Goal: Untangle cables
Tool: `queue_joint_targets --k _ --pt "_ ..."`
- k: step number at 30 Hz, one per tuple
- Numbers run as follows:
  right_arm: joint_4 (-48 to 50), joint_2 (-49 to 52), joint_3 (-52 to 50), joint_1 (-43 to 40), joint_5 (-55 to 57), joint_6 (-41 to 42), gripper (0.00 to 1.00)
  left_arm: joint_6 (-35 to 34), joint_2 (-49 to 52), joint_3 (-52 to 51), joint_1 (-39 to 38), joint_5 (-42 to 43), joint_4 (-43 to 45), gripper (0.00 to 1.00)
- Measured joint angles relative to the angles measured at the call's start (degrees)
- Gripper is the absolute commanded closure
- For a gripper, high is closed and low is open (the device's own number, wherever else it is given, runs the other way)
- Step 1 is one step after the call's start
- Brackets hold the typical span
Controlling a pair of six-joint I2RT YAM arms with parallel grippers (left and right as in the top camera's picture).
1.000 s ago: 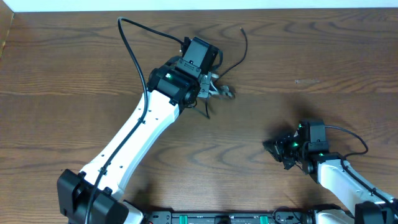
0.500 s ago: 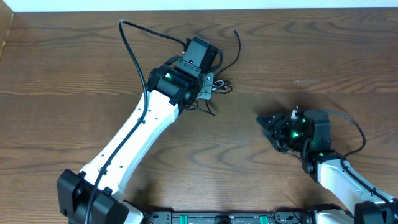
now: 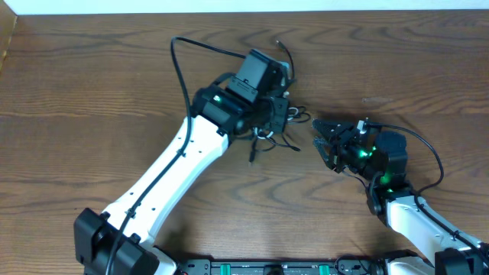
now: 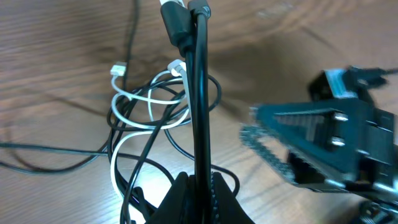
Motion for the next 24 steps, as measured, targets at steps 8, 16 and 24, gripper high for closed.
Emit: queue_joint_targets --k 8,16,24 --pt "-4.44 0.00 -0.02 0.24 1.95 1.38 0.37 -0.11 0.00 0.00 -5.75 0.83 1.66 0.92" --pt "-5.27 0.00 -0.02 0.24 3.28 1.38 0.36 -0.11 0.00 0.00 -9.92 0.85 2.25 0.93" --pt "-11.67 0.02 -0.02 0.24 4.90 -0.98 0.87 -0.11 0.00 0.00 -11.08 0.83 2.29 0.92"
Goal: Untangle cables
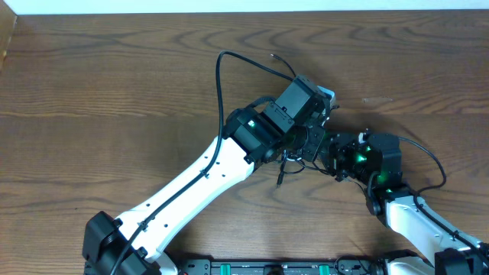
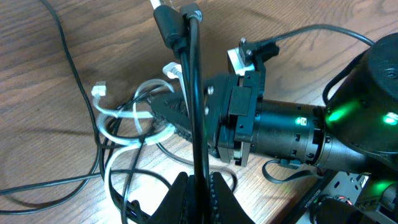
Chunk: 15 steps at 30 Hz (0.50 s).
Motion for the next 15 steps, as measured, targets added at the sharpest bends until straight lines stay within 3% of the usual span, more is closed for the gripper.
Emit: queue_joint_targets --k 2,7,15 --pt "-1.33 0.00 0.00 -0.02 -0.04 -0.13 0.99 0.00 0.00 0.00 0.00 -0.02 -0.02 0.92" --pt "-1.60 0.00 0.00 -0.02 -1.64 -1.75 0.99 0.00 0.00 0.00 -0.04 -2.89 -0.57 0.93" --pt "-0.81 -0.02 0.00 -1.25 -9.14 -4.20 0.99 -0.55 -0.02 0.00 0.26 -21.24 -5.92 0.92"
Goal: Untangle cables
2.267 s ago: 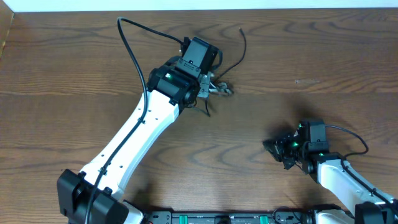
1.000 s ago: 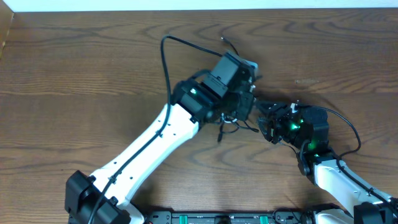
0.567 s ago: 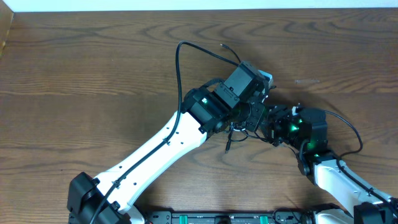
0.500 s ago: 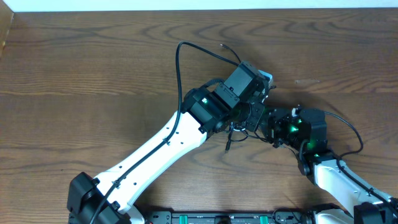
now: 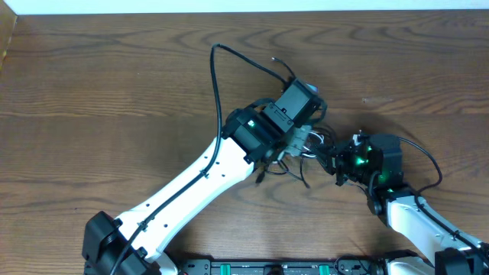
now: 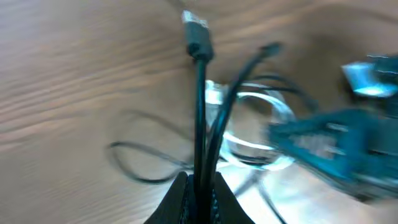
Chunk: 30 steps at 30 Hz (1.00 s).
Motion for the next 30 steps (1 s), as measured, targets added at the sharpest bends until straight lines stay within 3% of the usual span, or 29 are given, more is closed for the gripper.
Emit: queue_joint_targets --k 8,15,20,21,22,24,25,26,30 --pt "13.92 0.02 -0.13 -3.15 -7.76 -1.22 0.99 -2.03 -0.02 0.00 6.49 -11.96 -3.98 0.92" --pt "30.12 0.11 -0.22 -4.37 -13.84 -1.66 0.99 -2.47 -0.09 0.00 13.05 -13.86 -5.40 0.92" --pt "32.33 0.11 -0.24 -4.37 -17.59 -4.81 0.99 -2.47 -0.09 0.00 16.00 -13.94 -5.44 0.92" --pt "31.98 0.11 -0.24 -4.37 -18.56 -5.92 0.99 -2.47 -0.09 0.00 16.52 -13.97 -5.42 0.88" --pt "31.45 0.11 -0.24 -4.37 -19.52 -7.02 0.99 -2.47 -0.09 0.00 17.05 -13.94 -5.42 0.77" --pt "29.68 0.11 -0.24 -4.37 -21.86 -9.73 0.99 -2.75 -0.09 0.00 18.03 -14.08 -5.38 0.43" --pt "28.61 0.11 -0.24 -4.37 -22.60 -10.54 0.99 -2.43 -0.09 0.00 18.25 -14.19 -5.42 0.18" --pt "27.41 0.11 -0.24 -4.37 -23.43 -11.54 0.99 -2.49 -0.09 0.00 18.56 -14.12 -5.40 0.05" --pt "22.97 0.11 -0.28 -4.37 -25.16 -14.69 0.99 -0.42 -0.09 0.00 19.10 -8.17 -5.57 0.04"
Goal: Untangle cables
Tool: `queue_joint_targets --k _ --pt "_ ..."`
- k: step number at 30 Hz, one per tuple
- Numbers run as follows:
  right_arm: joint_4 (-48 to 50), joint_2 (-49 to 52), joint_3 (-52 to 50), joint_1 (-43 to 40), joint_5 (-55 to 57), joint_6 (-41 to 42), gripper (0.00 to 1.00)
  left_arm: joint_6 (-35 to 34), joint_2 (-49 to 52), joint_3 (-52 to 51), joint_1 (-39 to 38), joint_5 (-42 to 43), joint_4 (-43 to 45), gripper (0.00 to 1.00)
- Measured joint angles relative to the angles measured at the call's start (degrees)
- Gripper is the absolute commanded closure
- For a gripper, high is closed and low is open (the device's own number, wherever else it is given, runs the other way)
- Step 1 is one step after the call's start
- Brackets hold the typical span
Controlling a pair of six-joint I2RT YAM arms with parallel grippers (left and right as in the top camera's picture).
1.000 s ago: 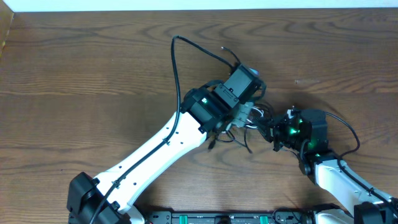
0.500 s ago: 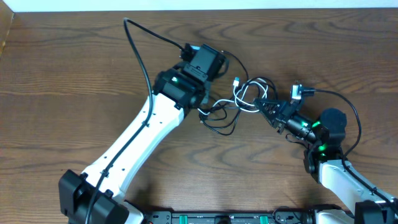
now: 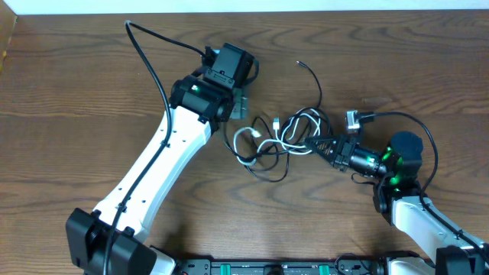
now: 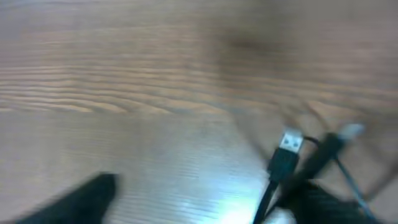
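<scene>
The tangle of black and white cables [image 3: 284,134] lies on the wooden table between the arms. A white loop [image 3: 244,143] reaches left and a black end [image 3: 303,67] curls up behind it. My left gripper [image 3: 240,104] hovers up and to the left of the tangle. In the blurred left wrist view the left gripper [image 4: 202,202] is open. A black USB plug [image 4: 286,149] lies on the wood near its right finger [image 4: 323,199]. My right gripper [image 3: 321,143] points left into the tangle's right side, its narrow tips shut on the cable strands.
The brown wooden table [image 3: 92,92] stretches wide to the left and back. The left arm's own black lead [image 3: 153,57] arcs above its wrist. The right arm's lead [image 3: 424,145] loops at the far right.
My left gripper has let go of the black cable it held upright and now stands open, farther left and back. The tangle lies spread on the table, and the right arm has drawn back to the right.
First my left gripper held a black cable up over the tangle, with the right gripper open close by. Then the right gripper was pushed into the loops under the left. Later both were at the bundle. Now the left is free and the right holds the tangle.
</scene>
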Motion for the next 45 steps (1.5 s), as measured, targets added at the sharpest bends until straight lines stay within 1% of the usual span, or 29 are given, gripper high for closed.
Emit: queue_joint_targets --k 1,4,6,9,12,18,22,24,28,31,35,45 --pt "-0.09 0.02 0.00 0.00 -0.07 -0.26 0.99 1.42 0.00 0.00 0.02 1.97 -0.07 0.04" --pt "-0.24 0.02 0.00 0.00 0.13 -0.57 0.99 10.16 0.00 0.00 -0.20 13.42 -2.47 0.04" --pt "-0.39 0.00 0.00 0.00 0.50 0.11 0.99 15.19 0.00 0.00 -0.74 19.04 -4.63 0.04" --pt "-0.44 0.02 0.00 0.00 1.46 1.75 0.99 21.14 0.00 0.00 -1.95 23.89 -7.30 0.04" --pt "-1.09 0.02 0.00 0.00 2.93 4.07 0.99 24.96 0.00 0.00 -2.97 26.40 -8.85 0.04" --pt "-5.53 0.02 0.00 0.00 7.48 8.33 0.99 27.93 0.00 0.00 -5.60 27.98 -12.02 0.04" --pt "-10.16 0.02 -0.02 0.00 10.56 12.44 0.99 30.93 0.00 0.00 -9.29 29.62 -12.68 0.04" --pt "-10.29 0.02 -0.02 0.00 11.30 15.08 0.99 32.74 0.00 0.00 -11.19 30.23 -12.66 0.04" --pt "-7.21 0.02 -0.02 0.00 11.10 19.89 0.99 36.79 0.00 0.00 -14.88 30.45 -12.15 0.04" --pt "-5.33 0.02 -0.02 0.00 10.34 22.12 0.99 38.49 0.00 0.00 -15.89 28.70 -10.69 0.04" --pt "-2.45 0.02 -0.02 -0.31 8.55 24.41 0.99 39.36 0.00 0.00 -15.80 25.97 -9.22 0.04" --pt "6.97 0.02 -0.04 -0.31 4.17 29.24 0.99 40.06 0.00 0.00 -15.80 24.30 -4.90 0.04"
